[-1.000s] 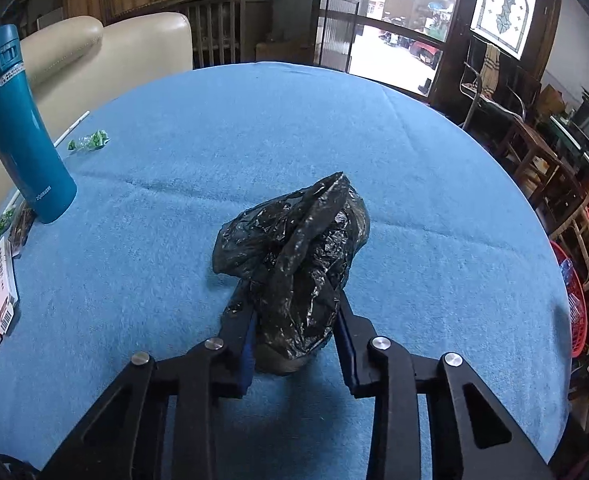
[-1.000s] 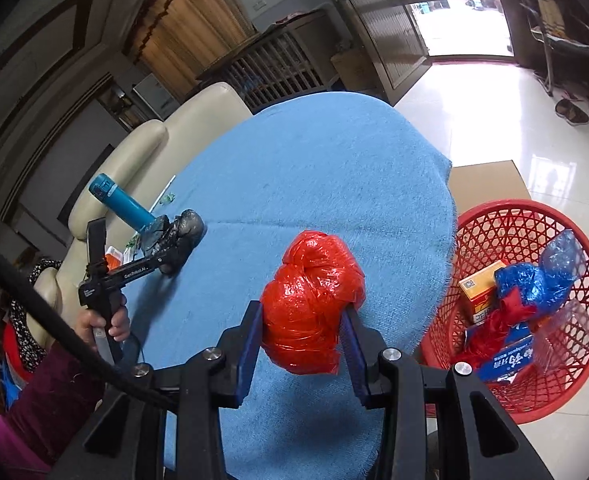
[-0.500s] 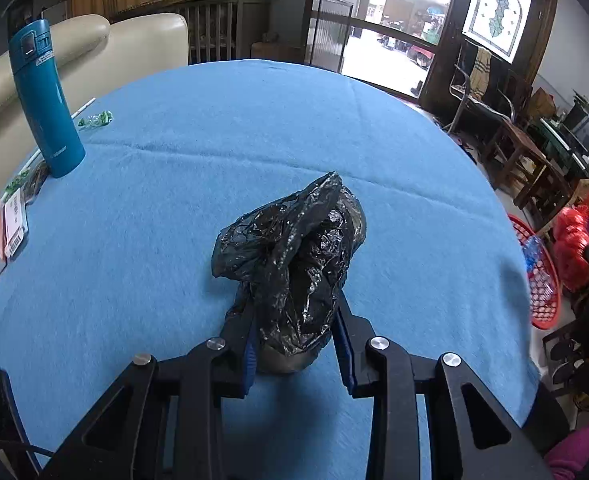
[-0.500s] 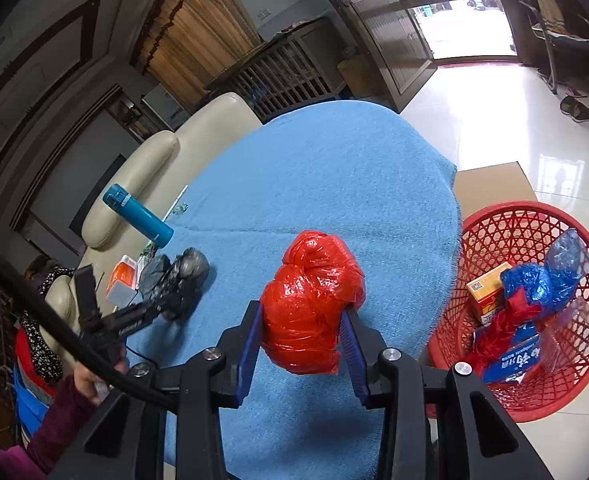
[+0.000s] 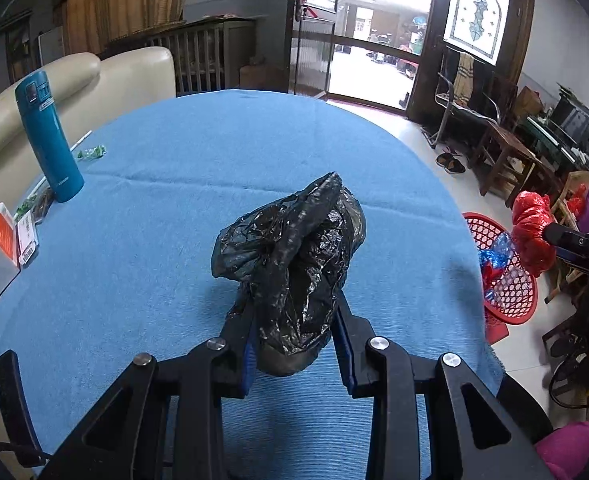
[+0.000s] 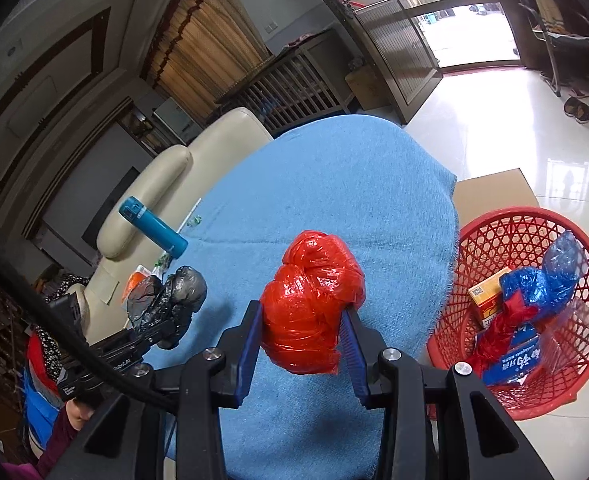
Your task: Collect trash
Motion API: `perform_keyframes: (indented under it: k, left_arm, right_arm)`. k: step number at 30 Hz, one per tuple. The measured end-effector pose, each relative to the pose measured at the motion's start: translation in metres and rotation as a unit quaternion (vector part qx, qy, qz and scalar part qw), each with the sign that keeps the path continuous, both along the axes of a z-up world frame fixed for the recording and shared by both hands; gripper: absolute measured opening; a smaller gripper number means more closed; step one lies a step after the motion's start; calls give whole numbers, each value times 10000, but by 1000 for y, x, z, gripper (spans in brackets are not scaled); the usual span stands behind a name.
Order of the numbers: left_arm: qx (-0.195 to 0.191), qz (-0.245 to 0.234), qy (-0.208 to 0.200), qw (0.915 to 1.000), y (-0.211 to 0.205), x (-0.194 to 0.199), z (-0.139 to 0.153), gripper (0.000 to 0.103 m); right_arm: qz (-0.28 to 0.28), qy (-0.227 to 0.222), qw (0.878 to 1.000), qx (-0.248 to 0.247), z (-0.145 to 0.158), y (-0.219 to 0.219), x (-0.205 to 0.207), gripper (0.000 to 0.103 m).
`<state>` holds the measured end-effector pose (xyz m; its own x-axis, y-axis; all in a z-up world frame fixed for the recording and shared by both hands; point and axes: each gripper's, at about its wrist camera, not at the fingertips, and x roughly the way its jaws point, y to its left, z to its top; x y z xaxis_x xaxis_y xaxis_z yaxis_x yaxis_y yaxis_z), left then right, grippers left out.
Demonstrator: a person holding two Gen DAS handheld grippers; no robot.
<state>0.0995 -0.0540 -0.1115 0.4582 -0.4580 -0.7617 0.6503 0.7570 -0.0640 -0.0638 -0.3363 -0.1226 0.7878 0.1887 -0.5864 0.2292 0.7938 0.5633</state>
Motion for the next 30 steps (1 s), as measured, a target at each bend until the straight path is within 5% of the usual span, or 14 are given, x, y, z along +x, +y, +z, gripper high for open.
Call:
perform_keyframes:
  k: [13, 17, 23, 30]
  left_arm:
    - [-14, 232, 158, 9996, 6, 0, -8, 39]
    - [-95, 321, 84, 9994, 18, -1, -3, 63]
    - [-231, 279, 103, 9993, 26, 3, 2, 70]
    - [203, 32, 344, 9992, -8, 19, -25, 78]
  right_arm:
    - [79, -112, 9999, 39, 0, 2, -13, 41]
    - [105, -85, 9999, 45, -2, 4, -12, 41]
    - [134, -49, 9999, -40, -2, 9, -7, 41]
    - [280, 22, 9996, -63, -6, 20, -1, 41]
